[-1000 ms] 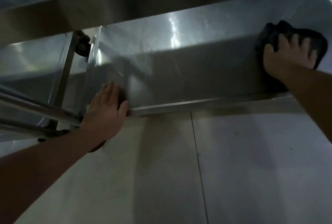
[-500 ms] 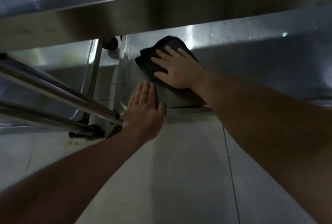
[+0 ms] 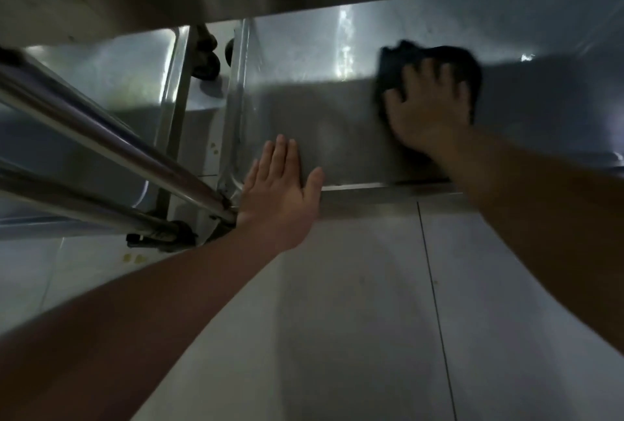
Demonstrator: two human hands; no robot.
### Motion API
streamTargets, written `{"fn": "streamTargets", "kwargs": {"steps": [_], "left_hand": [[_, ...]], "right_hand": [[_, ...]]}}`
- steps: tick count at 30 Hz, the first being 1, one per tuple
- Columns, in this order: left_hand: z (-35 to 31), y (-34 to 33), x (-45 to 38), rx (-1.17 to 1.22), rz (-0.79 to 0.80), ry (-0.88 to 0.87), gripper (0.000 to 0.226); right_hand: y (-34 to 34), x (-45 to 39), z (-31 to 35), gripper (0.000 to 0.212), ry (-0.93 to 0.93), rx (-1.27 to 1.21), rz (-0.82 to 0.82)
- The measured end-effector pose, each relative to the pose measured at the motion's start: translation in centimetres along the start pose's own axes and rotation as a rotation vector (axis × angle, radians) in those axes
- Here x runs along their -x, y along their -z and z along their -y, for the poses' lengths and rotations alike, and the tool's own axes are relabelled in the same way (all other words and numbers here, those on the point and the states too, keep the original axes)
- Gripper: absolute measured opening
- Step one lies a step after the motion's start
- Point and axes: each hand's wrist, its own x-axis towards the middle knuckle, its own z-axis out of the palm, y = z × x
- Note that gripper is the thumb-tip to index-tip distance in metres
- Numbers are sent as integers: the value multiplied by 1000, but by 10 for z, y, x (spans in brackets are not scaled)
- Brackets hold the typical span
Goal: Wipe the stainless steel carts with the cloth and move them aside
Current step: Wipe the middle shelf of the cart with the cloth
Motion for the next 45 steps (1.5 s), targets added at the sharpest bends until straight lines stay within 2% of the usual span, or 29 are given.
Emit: {"fn": "streamTargets", "kwargs": {"steps": [3,5,7,10,18,26,29,32,36,41,45], "left_hand": [[3,6,-2,99,16,14,95],[3,9,-4,131,40,20,91],[2,11,-3,140,54,24,84],[0,13,-1,113,49,16,75],[-46,7,-5,-1,-65,102,75],[-152,-24,-3,-83,-125,-238,77],[-186,-38,-5,-61,-85,-254,72],[-219,-47,-7,-60,-72,-290,78],[-255,-52,-13,-85,-105,-335,77],[-271,-60,-20,-124,-76,-297,74],[-270,-58,-21,-127,-46,-293,74]], "right_hand": [[-27,45,45,70,322,42,83],[-36,62,48,72,472,67,143],[-35,65,35,71,563,87,167],[-28,60,5,66,597,124,162],[4,45,-132,74,452,144,124],[31,34,-241,74,313,124,78],[41,32,-268,74,276,106,62],[53,30,-295,71,241,117,57],[72,25,-344,72,100,104,35],[89,20,-400,78,-30,84,33],[101,7,-443,78,-263,44,-27]]}}
